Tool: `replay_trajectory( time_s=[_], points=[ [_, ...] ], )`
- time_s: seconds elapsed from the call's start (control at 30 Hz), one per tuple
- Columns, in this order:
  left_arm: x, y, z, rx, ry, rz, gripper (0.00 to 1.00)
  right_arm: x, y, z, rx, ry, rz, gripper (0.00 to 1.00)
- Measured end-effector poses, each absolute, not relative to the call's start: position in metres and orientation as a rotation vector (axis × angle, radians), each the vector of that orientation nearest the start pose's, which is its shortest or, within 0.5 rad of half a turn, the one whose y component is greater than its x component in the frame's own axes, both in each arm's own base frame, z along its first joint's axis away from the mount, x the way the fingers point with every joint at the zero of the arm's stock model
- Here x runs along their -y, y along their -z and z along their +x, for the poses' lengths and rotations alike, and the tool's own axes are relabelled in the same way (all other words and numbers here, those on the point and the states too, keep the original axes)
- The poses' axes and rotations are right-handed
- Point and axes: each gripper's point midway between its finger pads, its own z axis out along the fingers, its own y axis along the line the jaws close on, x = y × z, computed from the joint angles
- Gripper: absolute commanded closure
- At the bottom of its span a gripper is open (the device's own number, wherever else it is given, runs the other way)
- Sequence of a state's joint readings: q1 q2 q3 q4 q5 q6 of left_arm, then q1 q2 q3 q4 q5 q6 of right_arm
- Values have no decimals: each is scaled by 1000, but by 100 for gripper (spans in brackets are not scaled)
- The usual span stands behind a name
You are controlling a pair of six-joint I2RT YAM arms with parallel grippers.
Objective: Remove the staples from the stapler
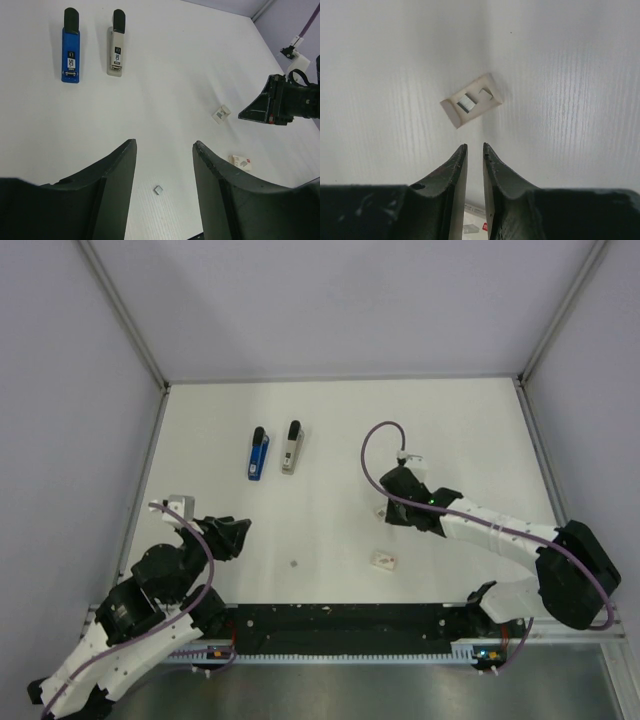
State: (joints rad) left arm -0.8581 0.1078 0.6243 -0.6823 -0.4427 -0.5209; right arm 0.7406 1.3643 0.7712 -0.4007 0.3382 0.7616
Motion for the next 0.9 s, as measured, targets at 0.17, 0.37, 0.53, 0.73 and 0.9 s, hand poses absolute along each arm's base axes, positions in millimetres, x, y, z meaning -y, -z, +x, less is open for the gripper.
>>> replay_trajectory(
  time_s=[0.17, 0.37, 0.53, 0.73, 0.9],
  points=[
    [95, -238, 157, -1772, 626, -30, 45, -203, -82, 239, -2469, -251, -5, 77],
    [99, -233, 158, -1799, 614, -16, 36, -286, -117, 217, -2437, -473, -314, 69],
    [98, -234, 157, -1794, 619, -22, 32, -357, -111, 188, -2429, -643, -531, 66],
    [91, -242, 154, -1747, 644, -46, 31, -393, -70, 155, -2517, -650, -683, 62],
    [90, -242, 153, -1743, 645, -48, 30, -416, -59, 140, -2533, -653, -729, 60]
  ],
)
